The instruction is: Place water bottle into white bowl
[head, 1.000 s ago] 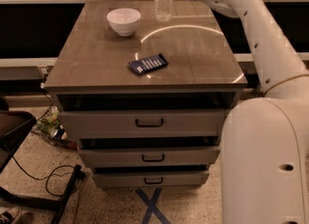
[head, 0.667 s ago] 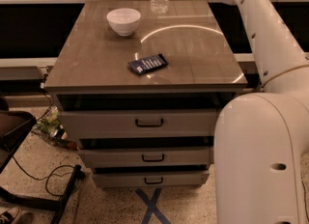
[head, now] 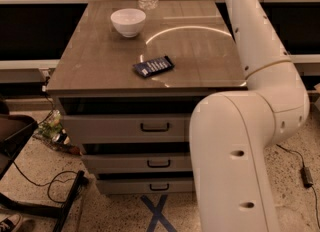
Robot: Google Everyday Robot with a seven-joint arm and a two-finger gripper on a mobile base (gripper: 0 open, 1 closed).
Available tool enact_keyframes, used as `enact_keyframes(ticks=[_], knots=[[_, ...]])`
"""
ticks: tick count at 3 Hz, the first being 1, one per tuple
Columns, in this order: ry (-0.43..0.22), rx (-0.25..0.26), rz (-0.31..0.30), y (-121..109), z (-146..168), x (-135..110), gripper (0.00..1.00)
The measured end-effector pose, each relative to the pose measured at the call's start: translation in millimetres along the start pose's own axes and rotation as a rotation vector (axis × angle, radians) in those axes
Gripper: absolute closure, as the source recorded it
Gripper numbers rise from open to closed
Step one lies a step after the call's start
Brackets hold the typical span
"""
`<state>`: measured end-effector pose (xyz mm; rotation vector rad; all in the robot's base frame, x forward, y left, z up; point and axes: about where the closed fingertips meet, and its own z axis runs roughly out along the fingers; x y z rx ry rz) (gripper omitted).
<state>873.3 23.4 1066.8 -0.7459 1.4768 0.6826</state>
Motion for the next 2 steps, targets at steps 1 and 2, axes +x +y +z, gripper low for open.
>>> enact_keyframes(ticks=[1,2], knots=[[-0.002,-0.032,0.017,13,28,5,1.00],[-0.028,-0.020,0.023,13,60,17,1.00]])
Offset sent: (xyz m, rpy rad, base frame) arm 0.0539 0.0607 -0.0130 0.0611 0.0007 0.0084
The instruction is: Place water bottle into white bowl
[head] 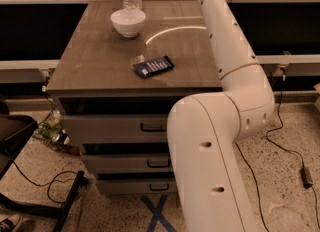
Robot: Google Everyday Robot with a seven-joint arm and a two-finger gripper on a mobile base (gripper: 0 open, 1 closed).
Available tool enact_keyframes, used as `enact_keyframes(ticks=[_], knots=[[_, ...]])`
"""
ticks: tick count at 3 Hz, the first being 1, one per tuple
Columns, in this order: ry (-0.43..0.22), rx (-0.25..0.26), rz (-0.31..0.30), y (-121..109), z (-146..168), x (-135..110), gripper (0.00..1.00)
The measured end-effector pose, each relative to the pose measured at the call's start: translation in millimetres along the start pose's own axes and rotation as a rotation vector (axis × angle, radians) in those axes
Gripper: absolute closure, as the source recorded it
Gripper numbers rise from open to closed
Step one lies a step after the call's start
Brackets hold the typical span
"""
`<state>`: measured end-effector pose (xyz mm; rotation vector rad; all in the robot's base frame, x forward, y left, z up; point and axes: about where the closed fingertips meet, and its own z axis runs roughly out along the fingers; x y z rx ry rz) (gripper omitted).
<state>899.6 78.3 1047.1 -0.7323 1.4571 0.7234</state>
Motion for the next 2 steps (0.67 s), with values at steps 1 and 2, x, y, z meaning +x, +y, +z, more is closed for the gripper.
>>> enact_keyframes(ticks=[1,2], knots=[[-0.036,0.038,-0.019,-9,18,5,1.00],[-0.030,0.101,-0.066,-24,24,10,1.00]])
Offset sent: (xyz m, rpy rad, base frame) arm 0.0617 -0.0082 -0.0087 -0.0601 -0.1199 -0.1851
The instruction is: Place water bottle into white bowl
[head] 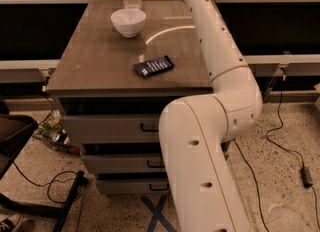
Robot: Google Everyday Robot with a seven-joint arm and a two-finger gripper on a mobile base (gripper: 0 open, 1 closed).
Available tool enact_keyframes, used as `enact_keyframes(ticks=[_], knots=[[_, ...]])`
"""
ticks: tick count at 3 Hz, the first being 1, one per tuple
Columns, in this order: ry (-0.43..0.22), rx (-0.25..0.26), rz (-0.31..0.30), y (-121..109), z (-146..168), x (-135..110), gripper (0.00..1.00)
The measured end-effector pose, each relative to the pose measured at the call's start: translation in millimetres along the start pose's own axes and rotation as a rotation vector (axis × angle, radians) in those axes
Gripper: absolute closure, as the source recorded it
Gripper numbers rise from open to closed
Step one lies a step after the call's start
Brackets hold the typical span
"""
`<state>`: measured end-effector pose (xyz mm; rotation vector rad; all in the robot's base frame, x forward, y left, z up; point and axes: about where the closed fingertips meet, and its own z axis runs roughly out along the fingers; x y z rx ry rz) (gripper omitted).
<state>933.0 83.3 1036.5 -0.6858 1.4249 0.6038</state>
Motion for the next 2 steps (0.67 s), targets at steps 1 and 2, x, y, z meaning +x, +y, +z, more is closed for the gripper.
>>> enact_keyframes(ticks=[1,2], knots=[[0.040,0.047,-0.046,-9.9,4.2,11.2,1.00],[0.055,0.062,-0.048,-14.1,6.8,20.8,1.00]])
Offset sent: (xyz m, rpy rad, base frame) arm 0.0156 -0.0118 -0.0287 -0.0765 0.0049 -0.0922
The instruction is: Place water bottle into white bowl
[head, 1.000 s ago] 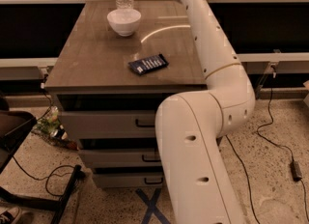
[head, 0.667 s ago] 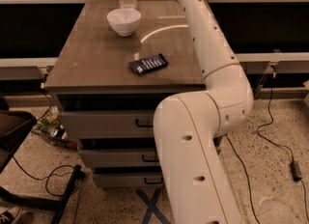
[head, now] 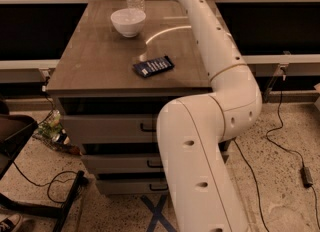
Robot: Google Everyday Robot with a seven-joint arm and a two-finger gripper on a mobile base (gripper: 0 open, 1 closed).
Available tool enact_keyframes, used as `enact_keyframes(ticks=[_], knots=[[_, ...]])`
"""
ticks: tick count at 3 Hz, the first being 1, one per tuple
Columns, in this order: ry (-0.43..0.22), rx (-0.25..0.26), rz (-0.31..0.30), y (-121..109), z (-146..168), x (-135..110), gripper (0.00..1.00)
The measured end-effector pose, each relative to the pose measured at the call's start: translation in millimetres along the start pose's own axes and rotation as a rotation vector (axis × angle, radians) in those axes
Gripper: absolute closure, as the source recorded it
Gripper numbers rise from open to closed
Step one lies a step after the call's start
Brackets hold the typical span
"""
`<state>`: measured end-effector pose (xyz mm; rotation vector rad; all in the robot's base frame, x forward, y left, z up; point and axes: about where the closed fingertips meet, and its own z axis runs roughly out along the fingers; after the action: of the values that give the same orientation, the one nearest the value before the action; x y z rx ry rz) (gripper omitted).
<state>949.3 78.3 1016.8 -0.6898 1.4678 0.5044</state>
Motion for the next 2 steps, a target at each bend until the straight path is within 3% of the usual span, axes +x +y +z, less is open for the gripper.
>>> enact_keyframes(ticks=[1,2], knots=[[-0.007,0.001,-0.007,0,-1,-4,1.00],[-0.046,0.001,-0.044,2,-7,-26,1.00]])
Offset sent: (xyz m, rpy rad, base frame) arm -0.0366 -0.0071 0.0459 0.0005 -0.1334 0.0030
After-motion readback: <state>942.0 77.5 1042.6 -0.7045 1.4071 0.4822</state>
